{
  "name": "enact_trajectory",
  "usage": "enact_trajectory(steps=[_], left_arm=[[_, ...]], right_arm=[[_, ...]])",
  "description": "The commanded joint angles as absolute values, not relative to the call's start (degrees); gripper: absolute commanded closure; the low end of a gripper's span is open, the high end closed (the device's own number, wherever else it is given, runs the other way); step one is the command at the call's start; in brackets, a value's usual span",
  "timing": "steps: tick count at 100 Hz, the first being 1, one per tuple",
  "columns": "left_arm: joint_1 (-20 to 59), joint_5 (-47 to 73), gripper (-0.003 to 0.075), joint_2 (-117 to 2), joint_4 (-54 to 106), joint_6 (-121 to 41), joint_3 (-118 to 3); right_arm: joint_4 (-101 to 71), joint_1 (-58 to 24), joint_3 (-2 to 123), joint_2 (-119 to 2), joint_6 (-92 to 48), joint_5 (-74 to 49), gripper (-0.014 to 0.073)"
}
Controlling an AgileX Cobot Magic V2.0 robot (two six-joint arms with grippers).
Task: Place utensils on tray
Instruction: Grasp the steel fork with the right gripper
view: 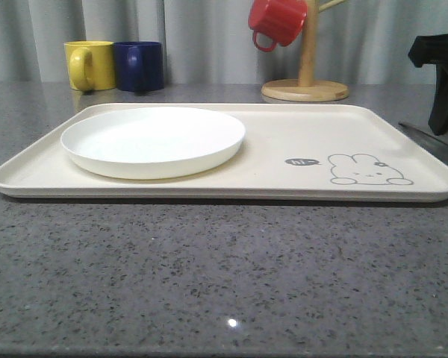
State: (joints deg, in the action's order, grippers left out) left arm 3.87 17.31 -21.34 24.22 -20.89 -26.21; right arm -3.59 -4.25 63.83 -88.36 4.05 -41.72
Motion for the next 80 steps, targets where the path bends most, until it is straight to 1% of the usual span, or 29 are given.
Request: enact_trajectory(steps=[1, 18, 23, 26, 33, 45, 50, 55, 62, 80], left_arm=[[3.8, 12.8, 0.0738, -21.6, 24.8, -21.1, -27.7], [3.8, 12.8, 0.0738, -21.6, 24.8, -21.1, -27.7], [3.8, 12.8, 0.0738, -21.6, 24.8, -21.1, -27.7], [3.8, 12.8, 0.0738, -21.6, 24.8, -21.1, -27.7], [3.8, 12.8, 0.0738, -21.6, 24.8, -21.1, -27.7], [3.8, 12.8, 0.0738, -21.6, 24.8, -21.1, -27.7], [3.8, 12.8, 0.0738, -21.6, 24.8, -21.1, -27.7], [3.8, 12.8, 0.0738, -21.6, 24.8, -21.1, -27.7], [3.8, 12.8, 0.0738, -21.6, 24.8, -21.1, -27.7], [3.8, 12.8, 0.0738, -21.6, 24.8, -21.1, -27.7]], right_arm=[[-3.8, -4.2, 65.9, -87.4, 3.4, -39.0, 0.0191], [-3.8, -4.2, 65.9, -89.4, 3.4, -38.9, 0.0194], [-3.8, -4.2, 65.9, -89.8, 3.4, -38.9, 0.0218], [-3.8, -4.2, 65.9, -89.8, 3.4, -38.9, 0.0242], [-3.8, -4.2, 65.9, -89.9, 3.4, -38.9, 0.033], [-3.8, -4.2, 65.9, -89.9, 3.4, -38.5, 0.0519], [-3.8, -4.2, 65.9, -89.8, 3.4, -38.5, 0.0578], [-3.8, -4.2, 65.9, -89.7, 3.4, -38.5, 0.0617], [-3.8, -4.2, 66.0, -89.6, 3.4, -38.6, 0.0643], [-4.7, -4.3, 68.8, -87.1, 3.6, -42.1, 0.0642]])
